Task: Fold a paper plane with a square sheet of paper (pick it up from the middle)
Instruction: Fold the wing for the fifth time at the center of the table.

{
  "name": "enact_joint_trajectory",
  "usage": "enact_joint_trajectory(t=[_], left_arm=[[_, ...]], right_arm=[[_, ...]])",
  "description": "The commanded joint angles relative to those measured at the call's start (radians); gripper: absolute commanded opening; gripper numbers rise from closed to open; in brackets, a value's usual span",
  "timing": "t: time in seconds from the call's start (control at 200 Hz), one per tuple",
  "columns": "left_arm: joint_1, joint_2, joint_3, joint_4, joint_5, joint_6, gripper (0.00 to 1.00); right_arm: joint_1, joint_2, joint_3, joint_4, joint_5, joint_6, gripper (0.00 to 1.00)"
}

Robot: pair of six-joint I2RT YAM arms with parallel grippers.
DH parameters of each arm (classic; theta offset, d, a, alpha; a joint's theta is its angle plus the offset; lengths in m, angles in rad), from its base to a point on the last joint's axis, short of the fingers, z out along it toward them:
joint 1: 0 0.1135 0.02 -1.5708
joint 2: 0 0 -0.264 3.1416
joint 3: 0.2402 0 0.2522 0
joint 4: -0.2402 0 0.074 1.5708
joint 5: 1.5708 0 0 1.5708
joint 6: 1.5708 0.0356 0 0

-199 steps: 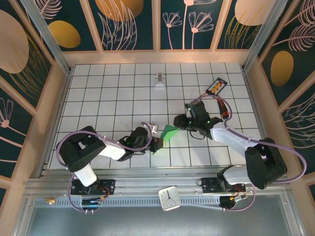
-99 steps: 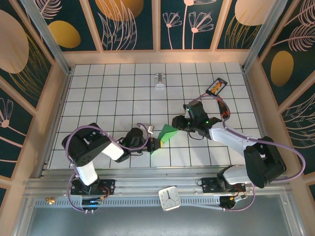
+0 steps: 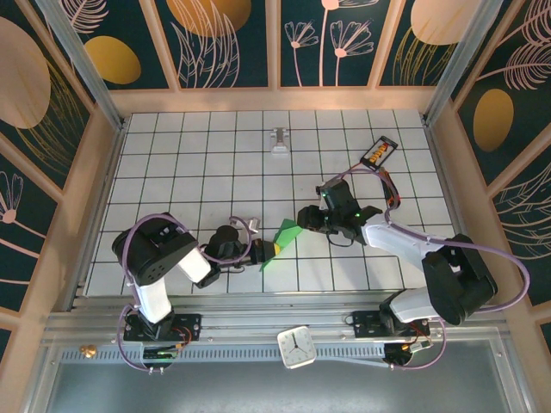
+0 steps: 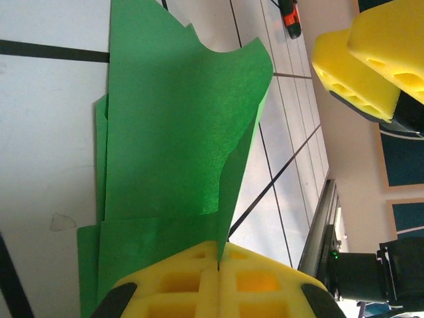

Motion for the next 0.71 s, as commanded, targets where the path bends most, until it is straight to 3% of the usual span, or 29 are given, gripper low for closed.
enact_joint_trajectory(t=[0.0, 0.47, 0.701], left_arm=[[0.010, 0.027, -0.018, 0.120, 0.030, -0.070, 0.00], [0.039, 0.110, -0.075, 0.255, -0.013, -0.266, 0.00], [0.045, 0.107, -0.093, 0.195, -0.055, -0.347, 0.00]], right_arm=[[0.013, 0.009, 0.012, 0.035, -0.012, 0.015, 0.40], [0.040, 0.032, 0.001, 0.070, -0.023, 0.043, 0.39], [0.061, 0.059, 0.005, 0.105, -0.034, 0.055, 0.38]])
